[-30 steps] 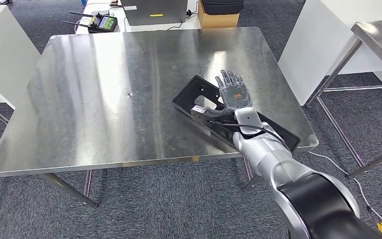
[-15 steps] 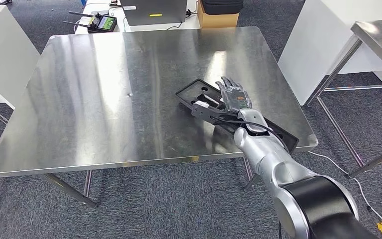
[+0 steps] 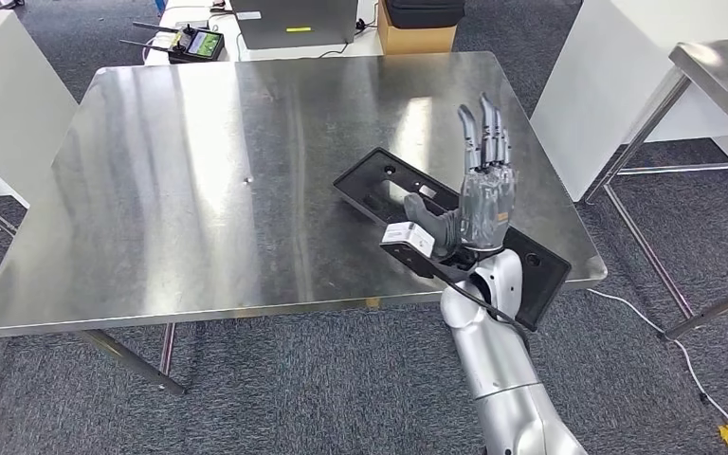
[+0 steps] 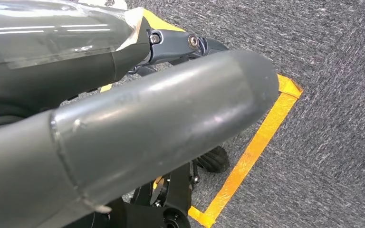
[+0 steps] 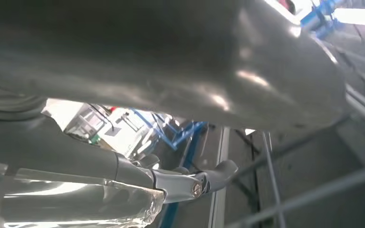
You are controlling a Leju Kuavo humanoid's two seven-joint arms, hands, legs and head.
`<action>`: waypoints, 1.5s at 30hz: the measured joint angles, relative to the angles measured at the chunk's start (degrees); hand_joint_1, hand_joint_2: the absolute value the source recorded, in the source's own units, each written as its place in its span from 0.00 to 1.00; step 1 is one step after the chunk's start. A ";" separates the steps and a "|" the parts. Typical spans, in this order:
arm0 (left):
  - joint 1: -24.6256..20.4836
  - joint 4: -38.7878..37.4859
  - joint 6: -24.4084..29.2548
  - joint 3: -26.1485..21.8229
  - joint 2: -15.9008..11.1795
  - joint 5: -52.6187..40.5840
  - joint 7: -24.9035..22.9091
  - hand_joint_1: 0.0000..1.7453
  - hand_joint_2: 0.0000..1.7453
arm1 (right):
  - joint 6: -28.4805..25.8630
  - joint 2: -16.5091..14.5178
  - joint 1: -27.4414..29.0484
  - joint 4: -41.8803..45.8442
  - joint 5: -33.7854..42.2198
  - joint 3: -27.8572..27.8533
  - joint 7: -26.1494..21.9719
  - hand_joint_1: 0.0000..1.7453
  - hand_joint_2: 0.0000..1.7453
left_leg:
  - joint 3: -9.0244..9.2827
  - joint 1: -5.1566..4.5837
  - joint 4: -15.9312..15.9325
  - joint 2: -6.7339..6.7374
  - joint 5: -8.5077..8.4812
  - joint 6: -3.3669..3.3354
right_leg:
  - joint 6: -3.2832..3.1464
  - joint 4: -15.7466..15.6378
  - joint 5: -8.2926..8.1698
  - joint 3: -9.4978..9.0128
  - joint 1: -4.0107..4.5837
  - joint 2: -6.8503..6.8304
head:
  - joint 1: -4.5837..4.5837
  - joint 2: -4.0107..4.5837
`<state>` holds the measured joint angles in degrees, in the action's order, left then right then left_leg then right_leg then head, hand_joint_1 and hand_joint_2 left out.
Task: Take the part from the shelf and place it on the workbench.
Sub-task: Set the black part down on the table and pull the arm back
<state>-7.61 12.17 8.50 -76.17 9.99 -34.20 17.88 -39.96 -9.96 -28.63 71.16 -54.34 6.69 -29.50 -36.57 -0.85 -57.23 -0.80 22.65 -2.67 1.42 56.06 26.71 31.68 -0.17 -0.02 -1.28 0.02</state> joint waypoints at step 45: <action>-0.51 -0.02 3.64 -4.36 1.20 7.20 -5.46 0.00 0.00 | 33.89 0.92 26.18 8.27 44.30 3.60 -10.45 0.00 0.00 | 6.73 1.46 -0.20 0.39 5.75 1.92 | -0.09 0.92 -2.66 1.79 -0.81 -0.61 | 0.04 0.00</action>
<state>-8.12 12.15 12.14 -80.53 11.19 -26.99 12.42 -6.07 -9.04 -2.45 79.43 -10.04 10.28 -39.94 -29.84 0.61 -57.43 -0.40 28.40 -0.75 1.33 56.99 24.05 33.47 -0.98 -0.63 -1.24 0.02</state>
